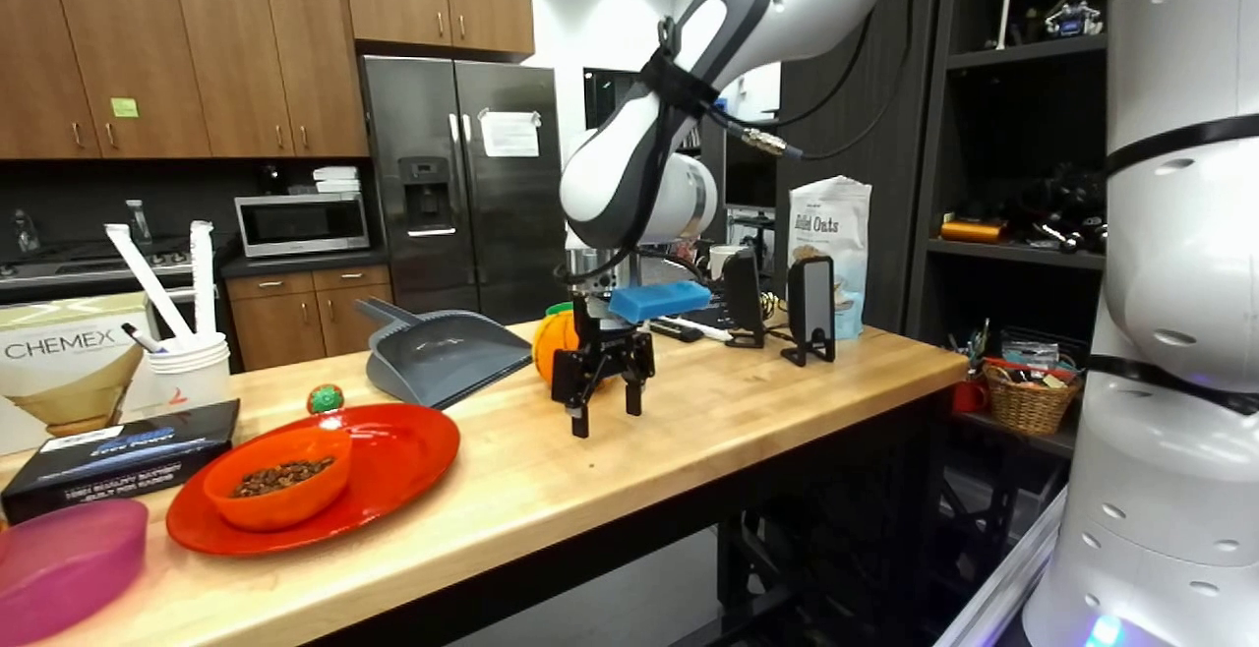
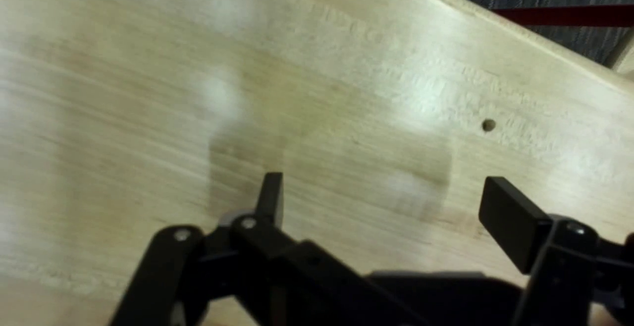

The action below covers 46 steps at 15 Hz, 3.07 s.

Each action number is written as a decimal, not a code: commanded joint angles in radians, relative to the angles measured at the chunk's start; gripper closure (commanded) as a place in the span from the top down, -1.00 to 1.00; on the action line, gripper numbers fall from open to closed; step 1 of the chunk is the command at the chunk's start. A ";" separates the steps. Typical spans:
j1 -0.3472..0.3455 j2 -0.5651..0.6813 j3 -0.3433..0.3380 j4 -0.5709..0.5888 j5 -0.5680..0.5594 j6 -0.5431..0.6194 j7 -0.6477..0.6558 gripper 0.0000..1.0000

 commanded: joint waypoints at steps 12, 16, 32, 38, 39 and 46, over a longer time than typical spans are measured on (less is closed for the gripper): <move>-0.002 -0.240 0.011 -0.255 -0.233 0.215 0.315 1.00; 0.013 -0.239 0.027 -0.255 -0.177 0.187 0.293 1.00; 0.011 -0.219 0.040 -0.255 -0.193 0.188 0.313 1.00; -0.021 -0.227 0.020 -0.254 -0.248 0.217 0.325 1.00; -0.028 -0.228 0.015 -0.253 -0.257 0.221 0.327 1.00; -0.075 -0.193 -0.012 -0.218 -0.319 0.243 0.339 1.00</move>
